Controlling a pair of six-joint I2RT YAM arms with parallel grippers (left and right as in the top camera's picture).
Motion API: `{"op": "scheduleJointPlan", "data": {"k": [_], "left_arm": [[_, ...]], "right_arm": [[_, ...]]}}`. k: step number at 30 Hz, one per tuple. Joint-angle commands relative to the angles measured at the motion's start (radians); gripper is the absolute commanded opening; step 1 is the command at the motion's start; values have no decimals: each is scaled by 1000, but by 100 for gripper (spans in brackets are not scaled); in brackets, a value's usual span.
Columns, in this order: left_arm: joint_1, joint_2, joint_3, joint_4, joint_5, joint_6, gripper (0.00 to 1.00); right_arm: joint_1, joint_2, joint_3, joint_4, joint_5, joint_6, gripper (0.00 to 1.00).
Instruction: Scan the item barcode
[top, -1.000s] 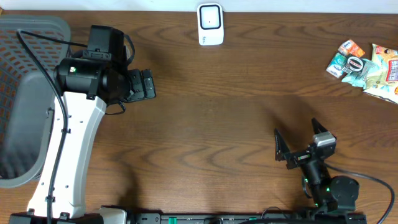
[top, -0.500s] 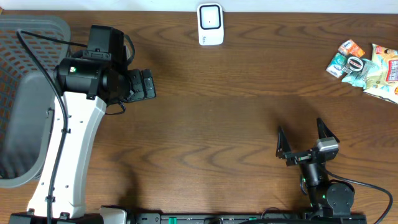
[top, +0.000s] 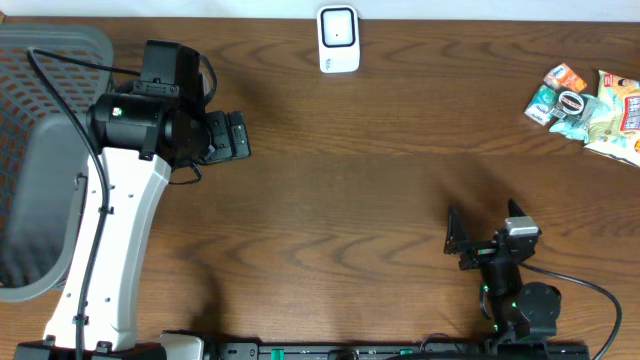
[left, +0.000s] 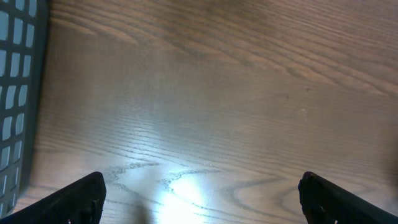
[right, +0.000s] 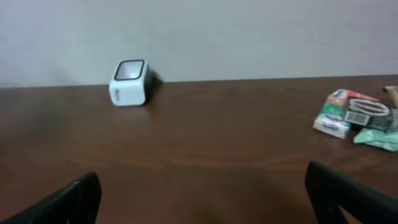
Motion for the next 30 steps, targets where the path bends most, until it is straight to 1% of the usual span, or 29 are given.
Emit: {"op": "scheduleJointPlan", "data": {"k": [1,17,24,30], "left_arm": [[2,0,3,-1,-6,3,98],[2,0,3,-1,-6,3,98],[2,0,3,-1,-6,3,98],[2,0,3,-1,-6,3,98]], "right_arm": [[7,-6,-2,-10,40,16,99],[6,-7,-2,-12,43,5,99],[-33,-7,-1,-13,49,5,99],[-34,-7,-1,-13,59,5,99]]}}
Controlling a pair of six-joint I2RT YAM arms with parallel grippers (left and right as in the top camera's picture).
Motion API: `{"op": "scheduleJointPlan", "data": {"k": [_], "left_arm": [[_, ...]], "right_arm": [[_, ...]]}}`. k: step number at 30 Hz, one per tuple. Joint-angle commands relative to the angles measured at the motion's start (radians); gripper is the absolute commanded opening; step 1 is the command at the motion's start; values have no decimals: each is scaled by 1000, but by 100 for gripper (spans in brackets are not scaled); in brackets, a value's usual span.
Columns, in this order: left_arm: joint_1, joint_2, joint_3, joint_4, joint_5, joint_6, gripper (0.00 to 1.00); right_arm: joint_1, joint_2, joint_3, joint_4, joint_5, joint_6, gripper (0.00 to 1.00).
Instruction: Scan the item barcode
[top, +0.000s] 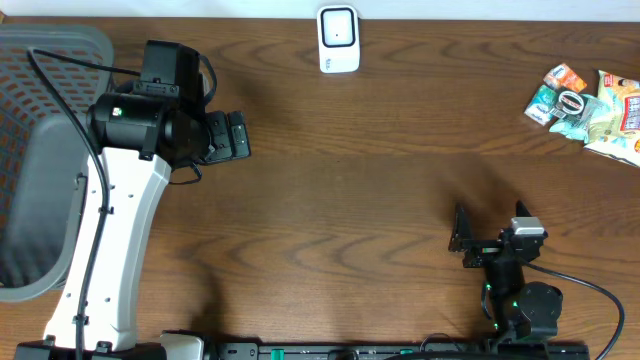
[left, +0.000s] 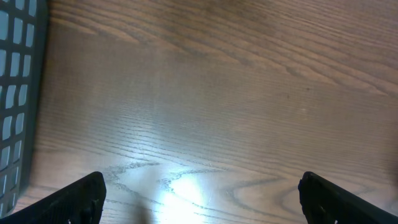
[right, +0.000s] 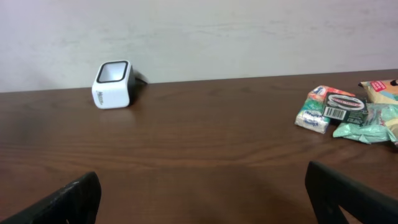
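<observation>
A white barcode scanner (top: 338, 39) stands at the far middle edge of the table, also seen as the scanner (right: 113, 84) in the right wrist view. A pile of snack packets (top: 588, 102) lies at the far right, seen again as packets (right: 348, 112). My left gripper (top: 232, 135) hovers open over bare wood beside the basket, empty (left: 199, 198). My right gripper (top: 468, 240) sits open near the front edge, empty (right: 202, 196), facing the scanner and packets.
A grey plastic basket (top: 40, 150) takes up the left end of the table, its slotted wall (left: 15, 93) at the left of the left wrist view. A white wall runs behind the table's far edge.
My right gripper has turned slightly to the right and shifted a little; the scanner and packets now sit further left in its view. The left arm has not moved.
</observation>
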Motion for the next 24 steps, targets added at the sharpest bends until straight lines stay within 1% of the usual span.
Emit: {"op": "scheduleJointPlan", "data": {"k": [1,6,8,11,15,18,24], "left_arm": [[2,0,3,0,-6,3,98],[2,0,3,0,-6,3,98],[2,0,3,0,-6,3,98],[3,0,3,0,-6,3,98],[2,0,3,0,-6,3,98],[2,0,3,0,-6,3,98],[2,0,3,0,-6,3,98]], "right_arm": [[-12,-7,-1,-8,22,2,99],[-26,-7,-1,-9,37,-15,99],[-25,-7,-1,-9,37,-62,99],[-25,-7,-1,-10,37,-93,99],[-25,-7,-1,-10,34,-89,99],[-25,-7,-1,-10,33,-57,99],[-25,-7,-1,-7,22,-57,99]]}}
